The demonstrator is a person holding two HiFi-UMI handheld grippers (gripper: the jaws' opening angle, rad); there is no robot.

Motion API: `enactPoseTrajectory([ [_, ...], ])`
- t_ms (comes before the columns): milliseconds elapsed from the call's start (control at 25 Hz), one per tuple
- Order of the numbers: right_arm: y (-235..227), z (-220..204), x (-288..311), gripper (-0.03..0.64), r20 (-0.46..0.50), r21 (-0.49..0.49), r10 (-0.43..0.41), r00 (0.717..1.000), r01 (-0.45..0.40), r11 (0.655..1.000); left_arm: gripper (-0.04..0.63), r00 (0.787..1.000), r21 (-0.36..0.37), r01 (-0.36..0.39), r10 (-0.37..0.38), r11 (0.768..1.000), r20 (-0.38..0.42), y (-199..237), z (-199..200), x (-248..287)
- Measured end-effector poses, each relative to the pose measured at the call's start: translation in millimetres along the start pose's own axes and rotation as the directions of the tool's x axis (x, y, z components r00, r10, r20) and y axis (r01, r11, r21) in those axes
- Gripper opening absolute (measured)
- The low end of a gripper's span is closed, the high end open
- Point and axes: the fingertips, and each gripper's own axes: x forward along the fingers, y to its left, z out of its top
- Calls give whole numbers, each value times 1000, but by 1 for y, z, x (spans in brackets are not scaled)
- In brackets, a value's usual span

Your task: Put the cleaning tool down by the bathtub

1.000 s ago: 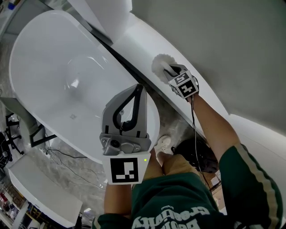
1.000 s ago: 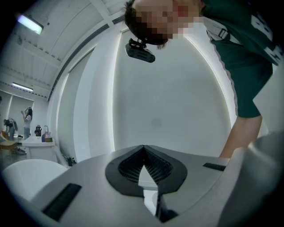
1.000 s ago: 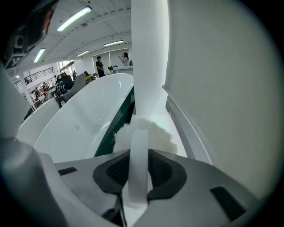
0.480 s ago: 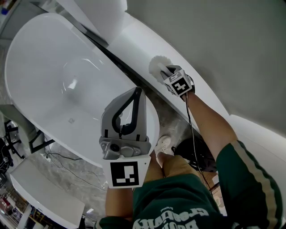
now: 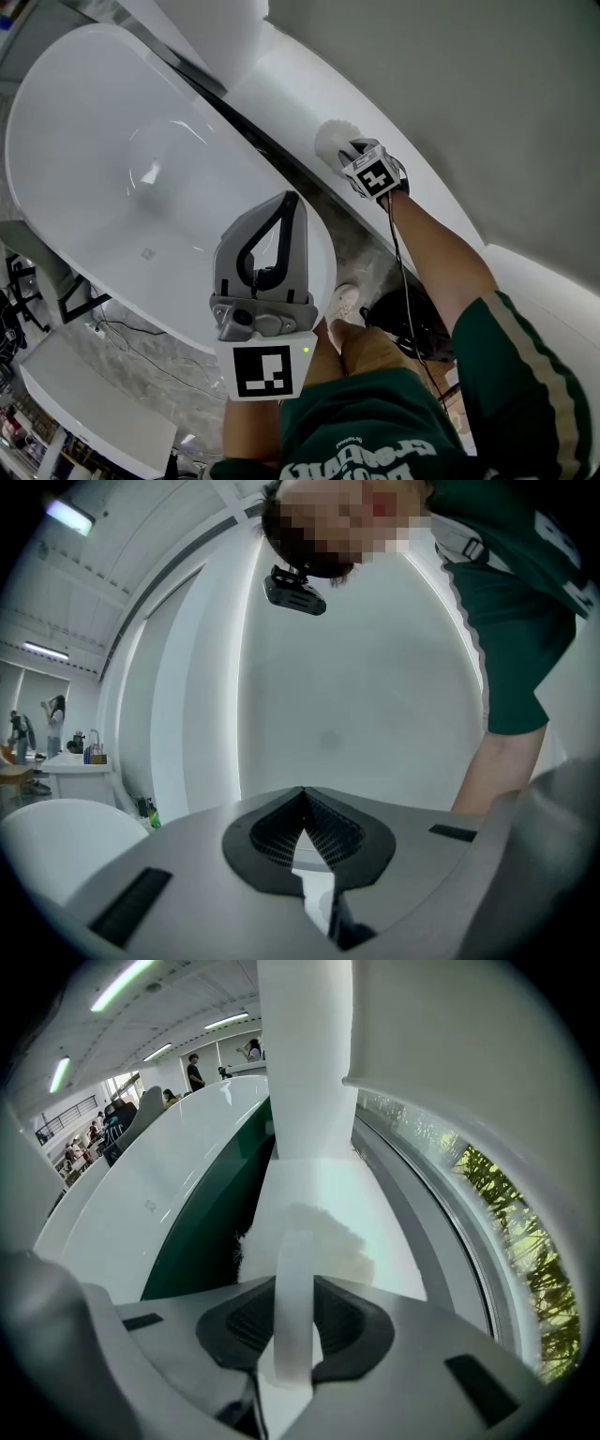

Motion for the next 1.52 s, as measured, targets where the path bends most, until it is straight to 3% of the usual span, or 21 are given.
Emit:
enactPoseTrajectory([
  [200, -5, -11, 6, 98, -46, -11, -16, 999, 15, 1000, 6, 1000, -4, 1, -1, 1000, -14, 2, -7, 1],
  [640, 1, -12, 27, 98, -38, -27, 8, 999, -9, 1000, 6, 1000, -24, 4, -5, 1000, -30, -7, -22, 5],
  [1240, -4, -7, 39, 98, 31, 22, 5, 999, -5, 1000, 6, 997, -46, 45, -47, 998, -53, -21, -35, 13],
  [1520, 8, -9, 36, 114, 19, -86, 17, 1000, -16, 996, 6, 996, -47, 62, -65, 997, -62, -32, -37, 13],
])
